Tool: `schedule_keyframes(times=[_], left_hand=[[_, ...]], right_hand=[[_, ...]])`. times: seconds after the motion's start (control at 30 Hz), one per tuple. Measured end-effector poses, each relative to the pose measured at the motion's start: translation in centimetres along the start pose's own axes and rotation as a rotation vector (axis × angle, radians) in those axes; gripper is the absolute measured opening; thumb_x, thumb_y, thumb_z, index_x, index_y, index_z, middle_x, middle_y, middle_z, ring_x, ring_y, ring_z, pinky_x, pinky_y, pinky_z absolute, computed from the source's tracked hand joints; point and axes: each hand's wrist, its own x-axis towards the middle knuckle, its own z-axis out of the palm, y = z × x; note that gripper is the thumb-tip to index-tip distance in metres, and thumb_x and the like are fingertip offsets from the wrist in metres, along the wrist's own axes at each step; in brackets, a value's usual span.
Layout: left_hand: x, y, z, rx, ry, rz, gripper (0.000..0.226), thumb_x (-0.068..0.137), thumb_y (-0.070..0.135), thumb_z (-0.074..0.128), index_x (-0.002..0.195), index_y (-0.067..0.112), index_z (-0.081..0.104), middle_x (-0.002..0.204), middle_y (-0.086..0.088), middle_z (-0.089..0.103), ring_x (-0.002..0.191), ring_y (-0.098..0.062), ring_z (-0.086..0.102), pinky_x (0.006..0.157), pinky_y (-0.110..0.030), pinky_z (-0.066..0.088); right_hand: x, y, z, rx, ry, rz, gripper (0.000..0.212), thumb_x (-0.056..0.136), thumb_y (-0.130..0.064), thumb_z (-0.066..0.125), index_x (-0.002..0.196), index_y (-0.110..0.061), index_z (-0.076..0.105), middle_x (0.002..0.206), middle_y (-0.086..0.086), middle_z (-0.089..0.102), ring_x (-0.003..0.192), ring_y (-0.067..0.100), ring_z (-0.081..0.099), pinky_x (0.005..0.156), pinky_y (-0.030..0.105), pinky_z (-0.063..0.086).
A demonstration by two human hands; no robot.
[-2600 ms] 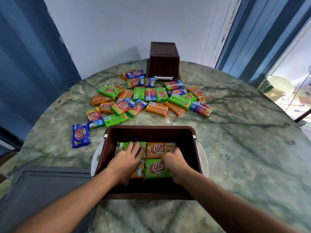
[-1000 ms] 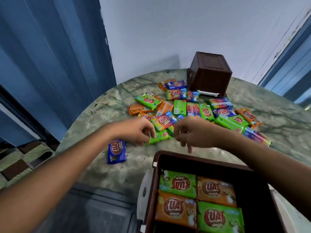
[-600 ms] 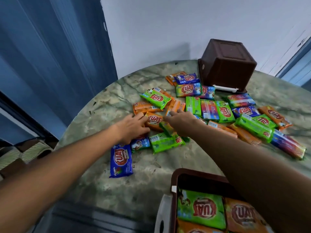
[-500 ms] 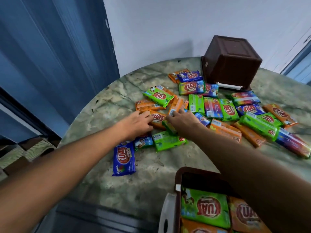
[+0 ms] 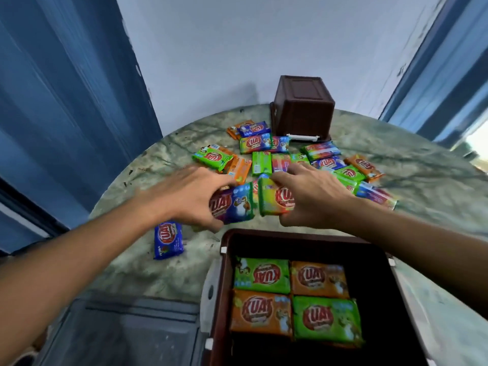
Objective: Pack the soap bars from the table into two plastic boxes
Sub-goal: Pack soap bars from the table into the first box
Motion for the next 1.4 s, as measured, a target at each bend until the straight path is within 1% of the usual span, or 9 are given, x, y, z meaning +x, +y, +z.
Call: schedule_keyframes(times=[0.23, 0.37, 0.5, 0.73, 0.93, 1.07, 1.13, 1.27, 1.4], left_hand=[[-2.3, 11.3, 1.7, 0.032, -0.209, 0.105, 0.064, 0.059, 0.058, 0.070, 0.112, 0.029, 0.051, 0.099, 0.001, 0.063, 0.092, -0.022, 0.062, 0.070, -0.033, 0.049], [-1.7, 13.3, 5.0, 0.240, -0.256, 0.043, 0.055, 0.070, 0.052, 0.067, 0.110, 0.016, 0.053, 0.107, -0.007, 0.061, 0.101, -0.029, 0.059, 0.079, -0.038, 0.046], [-2.0, 13.5, 7.7, 0.276, -0.208, 0.001, 0.038, 0.079, 0.028, 0.062, 0.114, 0.014, 0.054, 0.115, -0.008, 0.052, 0.104, -0.028, 0.054, 0.078, -0.038, 0.047], [-2.8, 13.3, 8.8, 0.099, -0.124, -0.099, 0.024, 0.084, 0.013, 0.054, 0.107, 0.013, 0.061, 0.104, -0.007, 0.056, 0.102, -0.027, 0.053, 0.078, -0.036, 0.046], [-2.5, 13.5, 8.1, 0.038, -0.163, -0.093, 0.021, 0.083, 0.015, 0.063, 0.103, 0.012, 0.060, 0.105, -0.008, 0.058, 0.102, -0.028, 0.057, 0.077, -0.038, 0.047], [-2.9, 11.6, 5.2, -0.313, -0.301, -0.035, 0.038, 0.080, 0.045, 0.069, 0.108, 0.021, 0.062, 0.106, 0.000, 0.061, 0.093, -0.016, 0.060, 0.076, -0.034, 0.053], [-3.4, 8.6, 3.1, -0.448, -0.167, -0.039, 0.033, 0.082, 0.044, 0.066, 0.110, 0.028, 0.064, 0.100, 0.006, 0.064, 0.087, -0.010, 0.060, 0.074, -0.031, 0.053], [-3.8, 0.8, 1.8, -0.385, 0.204, -0.316, 0.029, 0.079, 0.039, 0.066, 0.105, 0.028, 0.064, 0.088, 0.008, 0.062, 0.073, -0.010, 0.061, 0.067, -0.032, 0.052], [-2.8, -5.1, 5.7, -0.324, 0.034, -0.704, 0.042, 0.082, 0.042, 0.065, 0.115, 0.016, 0.058, 0.108, -0.007, 0.063, 0.087, -0.022, 0.059, 0.070, -0.033, 0.047]], right_hand=[[-10.2, 1.7, 2.2, 0.001, -0.247, -0.058, 0.076, 0.072, -0.061, 0.063, 0.136, -0.027, 0.042, 0.118, 0.004, 0.054, 0.106, 0.026, 0.056, 0.068, 0.029, 0.039], [-10.6, 1.5, 6.0, -0.069, -0.250, -0.075, 0.072, 0.078, -0.050, 0.064, 0.138, -0.018, 0.039, 0.124, 0.011, 0.051, 0.113, 0.030, 0.050, 0.074, 0.036, 0.045], [-10.7, 0.3, 8.0, -0.131, -0.210, -0.074, 0.060, 0.090, -0.036, 0.057, 0.140, -0.014, 0.034, 0.125, 0.016, 0.046, 0.110, 0.035, 0.049, 0.064, 0.038, 0.036], [-10.7, -0.5, 8.8, -0.056, -0.172, -0.032, 0.032, 0.094, -0.032, 0.050, 0.120, -0.016, 0.059, 0.120, 0.010, 0.049, 0.106, 0.031, 0.051, 0.063, 0.034, 0.035], [-9.9, -1.1, 8.3, -0.011, -0.273, -0.091, 0.035, 0.095, -0.035, 0.051, 0.119, -0.011, 0.059, 0.125, 0.008, 0.047, 0.112, 0.025, 0.047, 0.069, 0.032, 0.040], [-7.8, -1.8, 4.5, 0.135, -0.379, -0.063, 0.022, 0.090, -0.033, 0.057, 0.100, -0.015, 0.064, 0.101, 0.005, 0.063, 0.083, 0.021, 0.061, 0.064, 0.028, 0.044], [-5.0, -2.4, 2.0, 0.334, -0.300, -0.056, 0.009, 0.088, -0.025, 0.058, 0.088, -0.019, 0.065, 0.087, 0.001, 0.065, 0.071, 0.015, 0.059, 0.060, 0.026, 0.045], [3.7, -3.8, 0.7, 0.454, 0.028, -0.058, 0.018, 0.087, -0.019, 0.055, 0.099, -0.018, 0.068, 0.093, 0.002, 0.067, 0.083, 0.020, 0.062, 0.075, 0.037, 0.054], [11.8, -5.0, 5.5, 0.307, -0.181, -0.076, 0.036, 0.083, -0.015, 0.060, 0.119, -0.019, 0.061, 0.117, 0.009, 0.063, 0.104, 0.027, 0.060, 0.087, 0.039, 0.052]])
